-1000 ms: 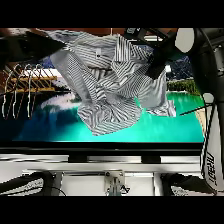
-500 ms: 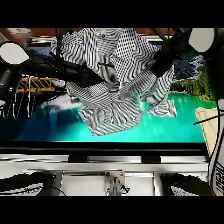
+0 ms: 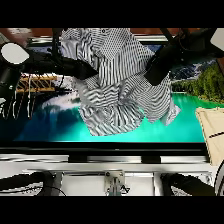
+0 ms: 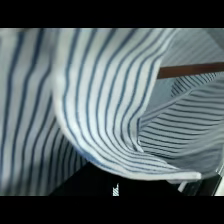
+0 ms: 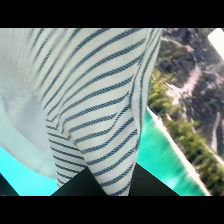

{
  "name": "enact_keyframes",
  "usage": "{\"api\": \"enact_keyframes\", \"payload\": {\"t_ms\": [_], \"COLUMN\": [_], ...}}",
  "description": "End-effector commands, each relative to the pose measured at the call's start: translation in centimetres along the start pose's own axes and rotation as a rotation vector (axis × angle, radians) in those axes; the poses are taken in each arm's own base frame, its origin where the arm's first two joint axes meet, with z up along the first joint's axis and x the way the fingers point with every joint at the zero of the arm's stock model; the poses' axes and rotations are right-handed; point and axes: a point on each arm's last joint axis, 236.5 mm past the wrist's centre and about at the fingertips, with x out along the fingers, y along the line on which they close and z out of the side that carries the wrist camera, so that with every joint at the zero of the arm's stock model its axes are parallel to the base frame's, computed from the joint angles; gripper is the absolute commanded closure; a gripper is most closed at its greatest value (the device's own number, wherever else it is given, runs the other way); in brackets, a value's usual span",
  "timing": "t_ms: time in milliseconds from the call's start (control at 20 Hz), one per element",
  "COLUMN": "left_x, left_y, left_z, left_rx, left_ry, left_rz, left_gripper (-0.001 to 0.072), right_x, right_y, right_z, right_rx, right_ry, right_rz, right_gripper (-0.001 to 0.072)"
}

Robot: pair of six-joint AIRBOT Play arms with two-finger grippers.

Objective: Fold the shirts.

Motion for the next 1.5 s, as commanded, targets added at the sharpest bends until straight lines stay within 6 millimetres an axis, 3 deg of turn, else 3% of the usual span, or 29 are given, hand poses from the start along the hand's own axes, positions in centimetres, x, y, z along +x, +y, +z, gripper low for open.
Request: {"api": "enact_keyframes", "payload": {"t_ms": [0,100,350,550,650,700,800,850,1000,1250,1350,1450], "left_x": [0.0,0.5,2.2,1.8,0.7,-0.4,-3.4,-4.9,-9.2,-13.7,-15.0,-15.9], "left_y": [2.0,3.0,4.6,3.7,2.3,1.7,0.7,0.3,-1.5,-5.1,-6.1,-6.4], "left_z": [2.0,2.6,2.1,2.9,3.7,4.7,6.9,7.7,8.9,10.5,10.9,11.1], "left_rx": [-0.008,-0.039,-0.129,-0.101,-0.006,0.016,0.058,0.072,0.116,0.183,0.201,0.216], "left_ry": [-0.088,-0.122,-0.122,-0.142,-0.141,-0.164,-0.227,-0.254,-0.303,-0.386,-0.416,-0.426], "left_rz": [0.067,0.09,0.096,0.08,0.062,0.065,0.086,0.099,0.121,0.135,0.142,0.16], "left_gripper": [0.0655,0.0655,0.0655,0.0633,0.0421,0.0404,0.0172,0.0106,0.0083,0.0085,0.0087,0.0095], "right_x": [-0.9,-1.5,-3.0,-3.3,-2.7,-2.4,-2.1,-2.0,-2.2,-3.7,-6.4,-11.1], "right_y": [3.2,4.5,7.8,7.1,4.4,2.7,-0.2,-1.4,-4.4,-10.2,-14.5,-18.8], "right_z": [1.9,2.9,5.3,7.0,7.2,7.0,6.2,5.6,3.9,0.4,-2.3,-5.5], "right_rx": [-0.006,-0.002,0.008,0.024,0.057,0.082,0.132,0.16,0.277,0.425,0.515,0.592], "right_ry": [-0.087,-0.134,-0.241,-0.313,-0.317,-0.309,-0.28,-0.261,-0.236,-0.216,-0.202,-0.207], "right_rz": [0.124,0.18,0.323,0.296,0.186,0.115,-0.006,-0.055,-0.118,-0.247,-0.395,-0.603], "right_gripper": [0.0625,0.0625,0.0626,0.0628,0.0628,0.0628,0.0628,0.0628,0.0629,0.0629,0.0629,0.0629]}}
